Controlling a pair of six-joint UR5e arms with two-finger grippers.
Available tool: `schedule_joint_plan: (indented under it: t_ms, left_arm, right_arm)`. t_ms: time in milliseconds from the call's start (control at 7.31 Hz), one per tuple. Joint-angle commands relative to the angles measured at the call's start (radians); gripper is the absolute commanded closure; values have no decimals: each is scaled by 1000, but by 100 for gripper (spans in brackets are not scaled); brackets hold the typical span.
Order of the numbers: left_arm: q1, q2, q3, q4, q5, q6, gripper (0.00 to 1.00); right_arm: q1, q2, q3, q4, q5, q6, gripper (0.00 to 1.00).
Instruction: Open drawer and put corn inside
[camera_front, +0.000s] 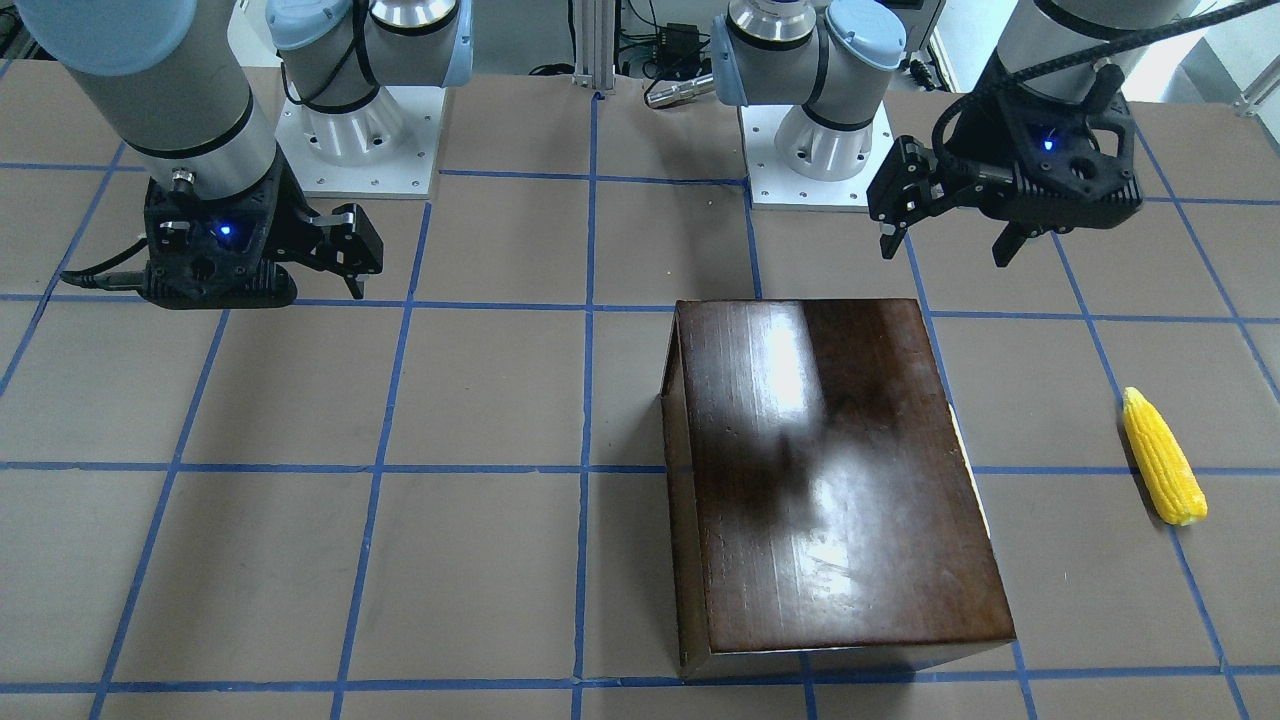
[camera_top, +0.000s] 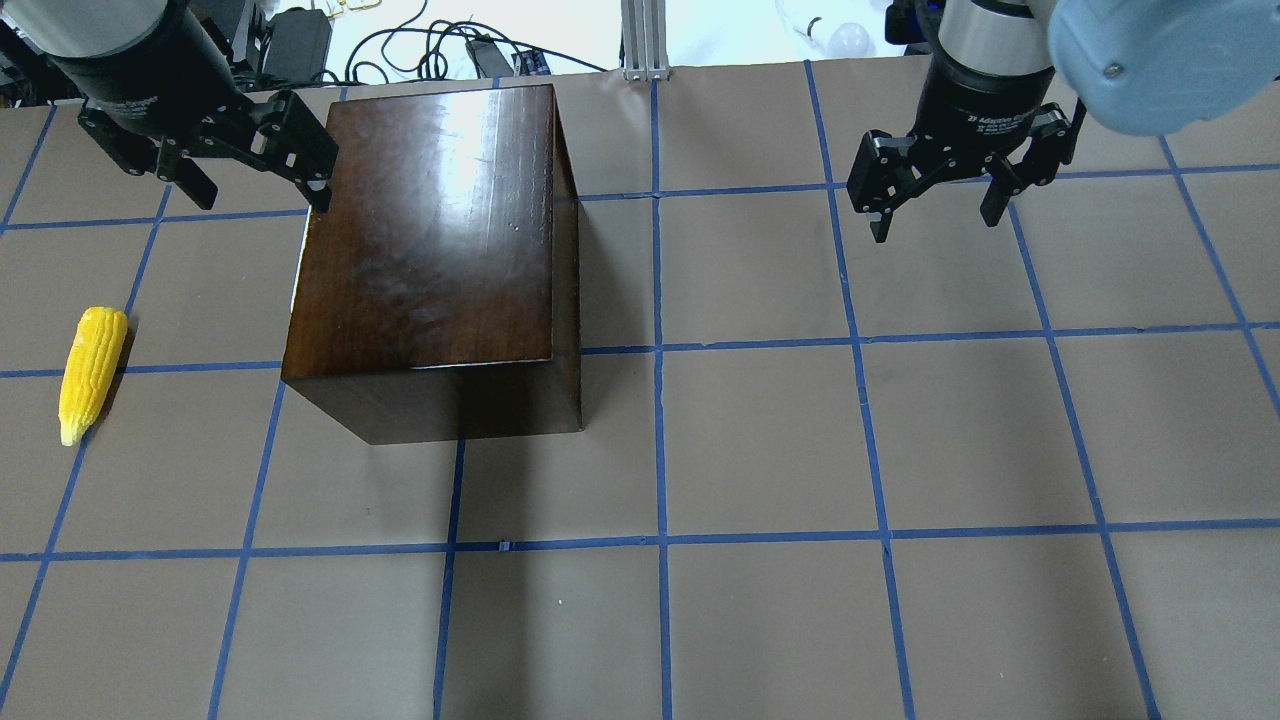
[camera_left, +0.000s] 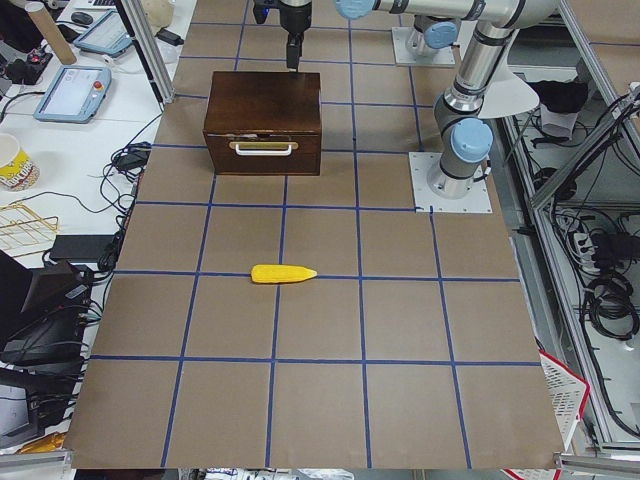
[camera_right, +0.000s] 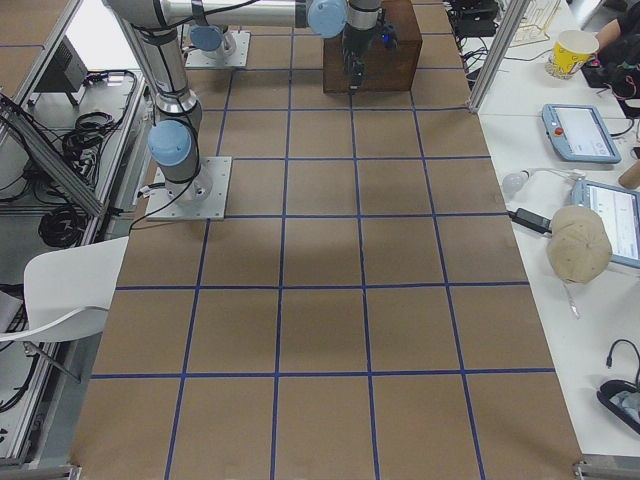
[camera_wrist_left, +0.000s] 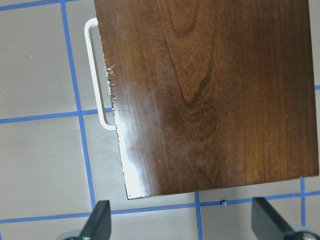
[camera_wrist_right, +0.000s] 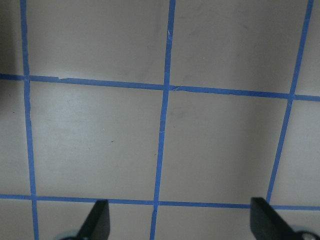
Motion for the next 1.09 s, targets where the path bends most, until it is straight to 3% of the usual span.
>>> schedule_joint_plan:
  t_ms: [0, 547, 957]
  left_arm:
    - [69, -67, 7, 20, -9, 13, 0]
    - [241, -213, -5, 95, -116, 130, 0]
    - [278, -316, -8, 169, -163, 139, 0]
  right_arm:
    - [-1, 0, 0, 0, 0, 0, 0]
    - [1, 0, 0, 0, 0, 0, 0]
    - [-1, 0, 0, 0, 0, 0, 0]
